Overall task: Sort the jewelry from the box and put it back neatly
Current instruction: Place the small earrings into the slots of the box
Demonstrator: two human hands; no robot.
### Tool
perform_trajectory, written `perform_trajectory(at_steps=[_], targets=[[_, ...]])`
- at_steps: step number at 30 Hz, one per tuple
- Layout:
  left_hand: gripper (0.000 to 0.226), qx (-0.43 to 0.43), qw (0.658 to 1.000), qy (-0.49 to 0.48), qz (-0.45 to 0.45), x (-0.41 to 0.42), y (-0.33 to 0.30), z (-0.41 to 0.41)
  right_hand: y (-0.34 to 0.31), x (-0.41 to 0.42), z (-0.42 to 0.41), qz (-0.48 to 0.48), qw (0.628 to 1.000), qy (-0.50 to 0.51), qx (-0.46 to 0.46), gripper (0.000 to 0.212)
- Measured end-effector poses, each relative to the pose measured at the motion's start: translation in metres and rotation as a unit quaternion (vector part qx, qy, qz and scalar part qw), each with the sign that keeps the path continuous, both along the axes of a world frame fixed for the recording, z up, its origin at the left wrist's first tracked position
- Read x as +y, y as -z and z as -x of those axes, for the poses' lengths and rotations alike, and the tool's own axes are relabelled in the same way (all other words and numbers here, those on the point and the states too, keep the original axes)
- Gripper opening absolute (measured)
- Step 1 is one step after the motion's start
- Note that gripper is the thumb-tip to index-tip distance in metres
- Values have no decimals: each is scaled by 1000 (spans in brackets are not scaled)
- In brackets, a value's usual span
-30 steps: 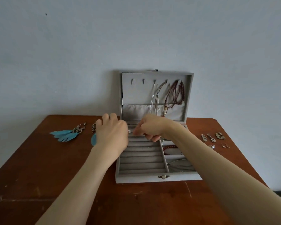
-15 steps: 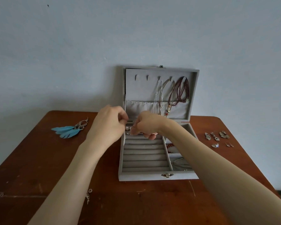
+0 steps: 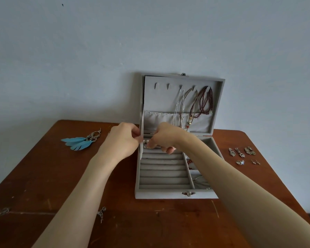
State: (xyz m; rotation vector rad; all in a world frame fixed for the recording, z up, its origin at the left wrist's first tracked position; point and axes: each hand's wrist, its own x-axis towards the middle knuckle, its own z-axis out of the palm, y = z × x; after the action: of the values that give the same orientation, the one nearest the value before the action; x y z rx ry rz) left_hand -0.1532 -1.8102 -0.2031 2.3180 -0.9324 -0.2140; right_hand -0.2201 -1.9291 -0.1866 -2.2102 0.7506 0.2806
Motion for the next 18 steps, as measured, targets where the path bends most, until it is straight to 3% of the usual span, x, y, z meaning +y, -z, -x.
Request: perform_trajectory(at_steps=[10, 13, 18], targets=[[23, -1, 1000, -4, 17, 0, 3, -2, 12, 4, -4, 105, 993, 33, -32, 25], [23, 2, 1000, 2, 16, 0, 2, -2, 12, 4, 1, 101, 993, 32, -46, 17], [25, -41, 998, -2, 53, -2, -6, 7, 1, -6, 35, 61, 988, 49, -134, 23]])
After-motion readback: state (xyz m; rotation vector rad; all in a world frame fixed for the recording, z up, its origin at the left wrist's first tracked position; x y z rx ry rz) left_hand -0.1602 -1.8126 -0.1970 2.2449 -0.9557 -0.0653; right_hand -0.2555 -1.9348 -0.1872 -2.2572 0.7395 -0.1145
